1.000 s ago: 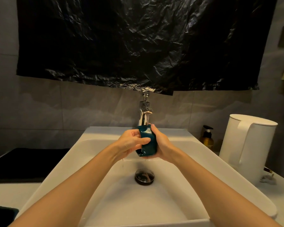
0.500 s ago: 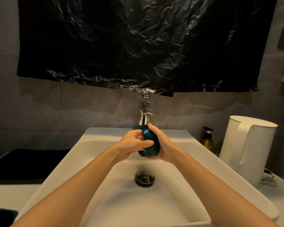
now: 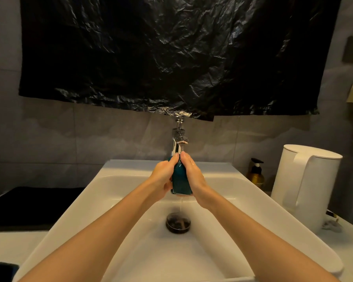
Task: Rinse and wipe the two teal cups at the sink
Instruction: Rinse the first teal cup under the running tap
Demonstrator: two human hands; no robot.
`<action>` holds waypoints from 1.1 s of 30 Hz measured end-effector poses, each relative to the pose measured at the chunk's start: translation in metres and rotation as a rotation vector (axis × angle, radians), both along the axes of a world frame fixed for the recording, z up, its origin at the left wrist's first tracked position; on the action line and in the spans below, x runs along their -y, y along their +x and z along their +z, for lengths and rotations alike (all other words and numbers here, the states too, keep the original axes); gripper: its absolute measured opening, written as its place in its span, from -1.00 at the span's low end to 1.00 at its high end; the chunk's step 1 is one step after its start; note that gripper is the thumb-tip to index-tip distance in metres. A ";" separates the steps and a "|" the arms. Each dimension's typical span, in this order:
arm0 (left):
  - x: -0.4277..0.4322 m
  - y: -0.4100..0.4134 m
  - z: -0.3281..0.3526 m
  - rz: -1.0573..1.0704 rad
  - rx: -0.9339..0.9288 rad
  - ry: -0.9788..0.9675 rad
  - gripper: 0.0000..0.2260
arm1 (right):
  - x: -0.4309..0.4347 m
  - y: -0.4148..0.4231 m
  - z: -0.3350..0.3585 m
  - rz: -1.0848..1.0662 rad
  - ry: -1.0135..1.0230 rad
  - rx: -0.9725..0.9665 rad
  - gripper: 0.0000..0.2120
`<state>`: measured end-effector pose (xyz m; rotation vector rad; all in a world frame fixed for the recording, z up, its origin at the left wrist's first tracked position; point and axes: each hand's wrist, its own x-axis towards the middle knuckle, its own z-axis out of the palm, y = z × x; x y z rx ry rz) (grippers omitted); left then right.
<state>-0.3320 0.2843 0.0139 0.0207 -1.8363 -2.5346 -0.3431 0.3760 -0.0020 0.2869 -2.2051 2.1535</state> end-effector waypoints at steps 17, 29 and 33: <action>0.014 0.003 -0.001 -0.289 -0.104 -0.067 -0.75 | -0.010 -0.010 -0.001 0.017 -0.129 0.122 -0.66; 0.020 0.000 -0.012 -0.267 -0.156 -0.285 -0.66 | -0.018 -0.012 0.002 0.146 -0.088 0.282 -0.63; 0.021 -0.002 -0.011 -0.267 -0.165 -0.279 -0.62 | -0.017 -0.015 -0.002 0.175 -0.039 0.083 -0.64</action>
